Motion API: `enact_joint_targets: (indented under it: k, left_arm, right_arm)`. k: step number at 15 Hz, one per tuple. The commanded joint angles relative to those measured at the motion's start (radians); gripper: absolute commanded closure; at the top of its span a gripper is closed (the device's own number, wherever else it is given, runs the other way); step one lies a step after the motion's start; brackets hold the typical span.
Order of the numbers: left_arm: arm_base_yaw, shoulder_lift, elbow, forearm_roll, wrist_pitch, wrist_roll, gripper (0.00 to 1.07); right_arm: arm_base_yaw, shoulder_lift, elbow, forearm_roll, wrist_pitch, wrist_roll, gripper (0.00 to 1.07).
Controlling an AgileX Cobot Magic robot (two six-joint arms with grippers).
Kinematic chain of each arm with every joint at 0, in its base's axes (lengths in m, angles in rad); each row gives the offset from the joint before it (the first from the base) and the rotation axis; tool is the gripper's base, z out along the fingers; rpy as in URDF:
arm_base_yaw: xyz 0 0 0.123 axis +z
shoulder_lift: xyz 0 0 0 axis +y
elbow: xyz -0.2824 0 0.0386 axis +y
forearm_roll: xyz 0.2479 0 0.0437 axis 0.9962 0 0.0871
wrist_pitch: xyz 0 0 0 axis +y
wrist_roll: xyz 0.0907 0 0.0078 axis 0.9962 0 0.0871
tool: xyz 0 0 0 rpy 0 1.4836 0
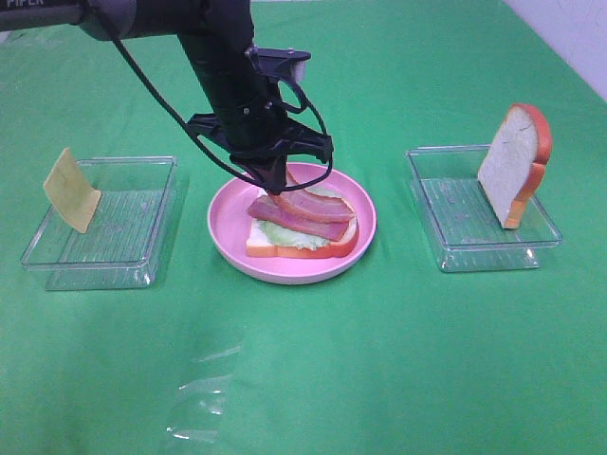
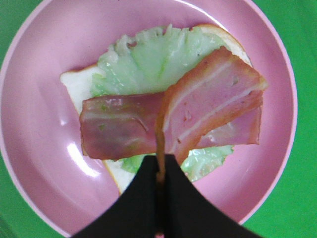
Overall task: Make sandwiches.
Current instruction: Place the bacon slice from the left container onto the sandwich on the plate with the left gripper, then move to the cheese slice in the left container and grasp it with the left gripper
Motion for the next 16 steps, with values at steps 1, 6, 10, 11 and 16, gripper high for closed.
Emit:
enact_joint_targets:
  k: [1,6,10,11,16]
  left_arm:
    - [-0.002,-0.003,-0.006,0.005,0.014,-0.009,1.01]
    - [-0.002,-0.004,-0.022,0.062,0.056,-0.101,0.13]
    - [0.004,-0.011,-0.198,0.133,0.316,-0.111,0.05]
    - [0.012,-0.033,-0.211,0.146,0.315,-0.111,0.05]
    - [0.177,-0.165,-0.145,0.170,0.315,-0.092,0.05]
  right_arm:
    - [-0.002,-0.028,0.002,0.000,-0.011,-0.011,0.15]
    - [-0.002,-0.028,0.002,0.000,-0.011,-0.011,0.15]
    - [-0.002,-0.028,0.002,0.000,-0.011,-0.011,0.15]
    - [-0.002,-0.028,0.002,0.000,-0.011,-0.011,0.15]
    - [-0.002,-0.027,0.002,0.000,-0.011,-0.011,0.15]
